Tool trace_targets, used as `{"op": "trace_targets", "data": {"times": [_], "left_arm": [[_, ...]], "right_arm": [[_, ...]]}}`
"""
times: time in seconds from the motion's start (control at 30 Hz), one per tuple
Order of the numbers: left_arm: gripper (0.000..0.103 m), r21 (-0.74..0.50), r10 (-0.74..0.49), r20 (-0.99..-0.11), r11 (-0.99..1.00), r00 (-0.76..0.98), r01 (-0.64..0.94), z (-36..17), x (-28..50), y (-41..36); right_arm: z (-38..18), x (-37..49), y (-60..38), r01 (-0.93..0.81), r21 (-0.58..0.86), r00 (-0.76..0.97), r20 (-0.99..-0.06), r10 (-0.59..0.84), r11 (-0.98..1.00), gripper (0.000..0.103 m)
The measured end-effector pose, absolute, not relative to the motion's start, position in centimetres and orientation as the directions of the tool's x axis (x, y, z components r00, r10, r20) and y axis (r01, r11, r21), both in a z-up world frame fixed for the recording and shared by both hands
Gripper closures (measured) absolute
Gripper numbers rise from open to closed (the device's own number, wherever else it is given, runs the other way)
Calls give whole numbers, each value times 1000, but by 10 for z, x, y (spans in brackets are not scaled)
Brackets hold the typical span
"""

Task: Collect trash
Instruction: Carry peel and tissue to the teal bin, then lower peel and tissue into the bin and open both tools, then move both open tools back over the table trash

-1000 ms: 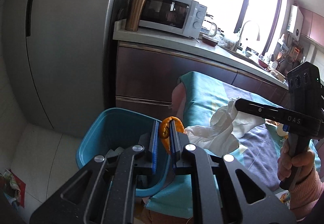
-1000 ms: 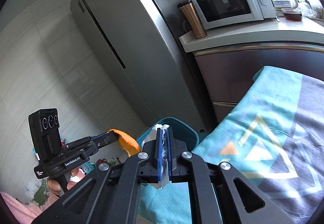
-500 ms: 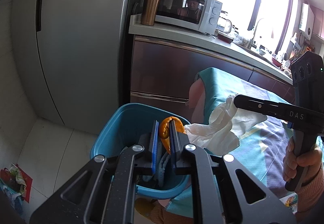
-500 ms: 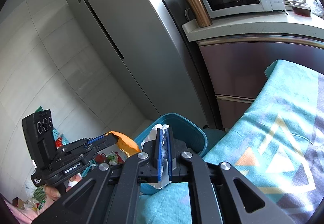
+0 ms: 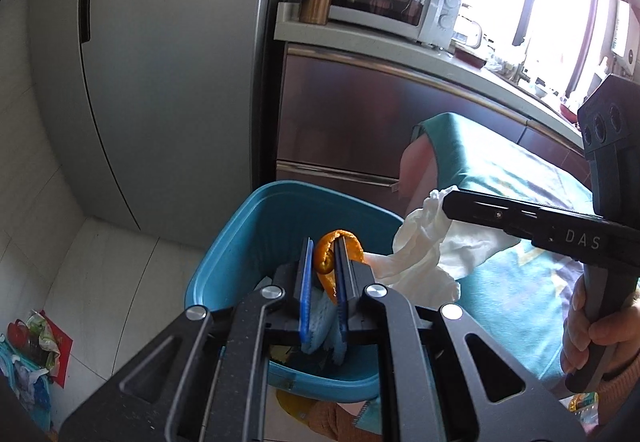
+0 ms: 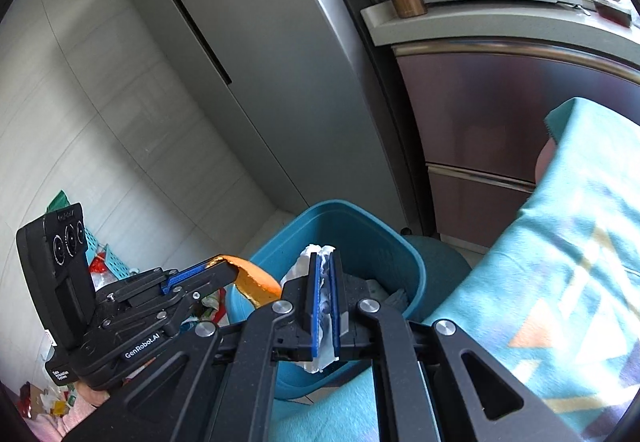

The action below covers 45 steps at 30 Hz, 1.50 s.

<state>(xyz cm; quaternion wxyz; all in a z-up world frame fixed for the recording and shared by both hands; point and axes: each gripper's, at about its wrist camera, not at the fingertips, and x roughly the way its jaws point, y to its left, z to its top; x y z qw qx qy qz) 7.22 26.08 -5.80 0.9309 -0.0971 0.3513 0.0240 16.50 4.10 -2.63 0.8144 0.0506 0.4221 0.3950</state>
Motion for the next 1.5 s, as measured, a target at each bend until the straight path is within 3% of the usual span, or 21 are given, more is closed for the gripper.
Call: {"op": "trace_targets", "data": {"times": [0.47,0.57,0.77,0.93,1.2,1.5], "left_arm": [[90,-149,-3,-711,978,704,-147,-94,98,259],[90,-155,-6,-718,976,696,-151,-100,102,258],[77,-164,-16,-712,976,702,-144,-103,100,255],[74,-173,-32,-695,977,718,-124,-97,95,250],[68,-173,-103,-630,985,770,-10,-69,82,217],[63,-172,-271,-567,963,778,210,-41,77,142]], "right_arm": [[-53,179,63,-579,399,284,-719,634,711,93],[-53,179,60,-569,403,289,-718,633,717,85],[-48,172,49,-565,414,298,-704,645,713,85],[-34,162,33,-585,408,324,-676,662,701,81],[-4,135,-18,-605,385,390,-620,681,697,72],[15,111,-103,-517,370,523,-577,627,772,67]]}}
